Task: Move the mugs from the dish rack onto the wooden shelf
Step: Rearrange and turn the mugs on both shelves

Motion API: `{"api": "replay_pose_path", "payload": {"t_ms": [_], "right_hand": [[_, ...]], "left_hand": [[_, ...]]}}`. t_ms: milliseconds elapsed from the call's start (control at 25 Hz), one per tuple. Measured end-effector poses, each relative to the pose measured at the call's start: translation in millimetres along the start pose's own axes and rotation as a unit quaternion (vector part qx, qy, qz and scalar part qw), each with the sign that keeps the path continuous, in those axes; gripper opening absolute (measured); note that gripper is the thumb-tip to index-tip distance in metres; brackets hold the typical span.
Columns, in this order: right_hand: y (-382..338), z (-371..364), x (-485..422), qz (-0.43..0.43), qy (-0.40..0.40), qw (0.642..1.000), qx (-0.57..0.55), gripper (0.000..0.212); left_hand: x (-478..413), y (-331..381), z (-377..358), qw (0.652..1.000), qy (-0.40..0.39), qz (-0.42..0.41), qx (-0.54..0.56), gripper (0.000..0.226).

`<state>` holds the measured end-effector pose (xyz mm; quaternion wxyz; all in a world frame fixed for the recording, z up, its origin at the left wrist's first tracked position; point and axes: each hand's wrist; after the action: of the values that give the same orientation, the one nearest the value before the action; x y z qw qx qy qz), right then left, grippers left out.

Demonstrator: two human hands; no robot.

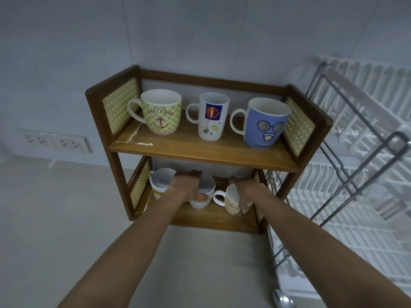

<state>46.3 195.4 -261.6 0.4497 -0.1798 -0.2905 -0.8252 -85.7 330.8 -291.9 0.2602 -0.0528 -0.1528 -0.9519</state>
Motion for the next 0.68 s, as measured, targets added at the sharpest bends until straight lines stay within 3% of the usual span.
{"api": "replay_pose_path", "payload": {"t_ms": [480, 560, 680], "right_hand": [[-6, -5, 7, -0.02, 0.025, 0.997, -0.064, 0.078], [-10, -8, 16, -0.03, 0.032, 0.997, -0.065, 0.085], [-23, -26, 42, -0.047, 0.113, 0.986, -0.117, 0.087]], "left_hand": [[2, 3, -2, 1.0, -0.011, 0.024, -0.008, 0.091], [7, 3, -2, 0.999, -0.016, 0.03, -0.02, 0.092], [38, 12, -21, 0.998, 0.06, 0.0, -0.019, 0.086]]}}
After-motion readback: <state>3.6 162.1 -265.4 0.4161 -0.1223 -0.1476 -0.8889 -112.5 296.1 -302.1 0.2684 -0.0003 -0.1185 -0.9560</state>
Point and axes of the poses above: each hand's wrist, its own x-axis away from the middle knuckle, its own z-axis out of the back of the hand, y = z × x, and after that the axes turned 13 degrees about x, right-handed
